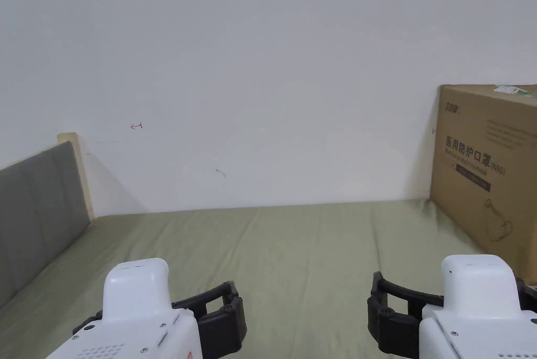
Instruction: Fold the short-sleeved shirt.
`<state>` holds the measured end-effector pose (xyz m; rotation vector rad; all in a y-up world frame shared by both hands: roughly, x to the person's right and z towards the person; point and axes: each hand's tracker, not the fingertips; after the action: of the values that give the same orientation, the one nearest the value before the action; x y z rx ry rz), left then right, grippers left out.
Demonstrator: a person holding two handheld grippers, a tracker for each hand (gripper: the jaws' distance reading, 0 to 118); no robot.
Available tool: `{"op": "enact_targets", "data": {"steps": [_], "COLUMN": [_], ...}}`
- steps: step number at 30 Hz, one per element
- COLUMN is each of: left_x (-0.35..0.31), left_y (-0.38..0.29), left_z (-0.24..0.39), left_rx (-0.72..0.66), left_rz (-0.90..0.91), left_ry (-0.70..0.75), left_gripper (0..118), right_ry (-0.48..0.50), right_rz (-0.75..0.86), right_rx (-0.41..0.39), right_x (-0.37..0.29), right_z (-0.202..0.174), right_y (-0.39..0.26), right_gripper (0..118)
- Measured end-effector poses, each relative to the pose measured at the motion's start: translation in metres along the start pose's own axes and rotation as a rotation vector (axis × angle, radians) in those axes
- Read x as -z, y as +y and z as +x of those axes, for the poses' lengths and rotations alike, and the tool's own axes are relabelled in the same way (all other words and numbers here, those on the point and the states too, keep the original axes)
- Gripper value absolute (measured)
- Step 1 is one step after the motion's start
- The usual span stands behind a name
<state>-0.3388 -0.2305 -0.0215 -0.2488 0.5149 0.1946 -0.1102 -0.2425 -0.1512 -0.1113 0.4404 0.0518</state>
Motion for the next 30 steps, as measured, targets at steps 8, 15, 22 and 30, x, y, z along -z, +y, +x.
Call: {"op": "enact_targets", "data": {"steps": [8, 15, 22, 30], "left_x": [0.008, 0.004, 0.001, 0.0], "left_y": [0.0, -0.009, -0.014, -0.007], "left_z": [0.005, 0.02, 0.02, 0.015], "left_rx": [0.05, 0.207, 0.184, 0.149], "left_rz": [0.006, 0.093, 0.186, 0.132], "left_ry": [0.05, 0.079, 0.065, 0.045], "left_gripper": [107, 108, 107, 108], "right_ry": [-0.011, -0.01, -0.013, -0.014], "right_rz": [-0.008, -0.016, -0.027, -0.031], "right_rx": [-0.018, -0.022, -0.043, -0.029], "right_x": [0.005, 0.012, 0.016, 0.019], "right_z": [0.0, 0.001, 0.001, 0.003], "right_y": [-0.001, -0.006, -0.013, -0.015], "right_gripper": [114, 114, 114, 114]}}
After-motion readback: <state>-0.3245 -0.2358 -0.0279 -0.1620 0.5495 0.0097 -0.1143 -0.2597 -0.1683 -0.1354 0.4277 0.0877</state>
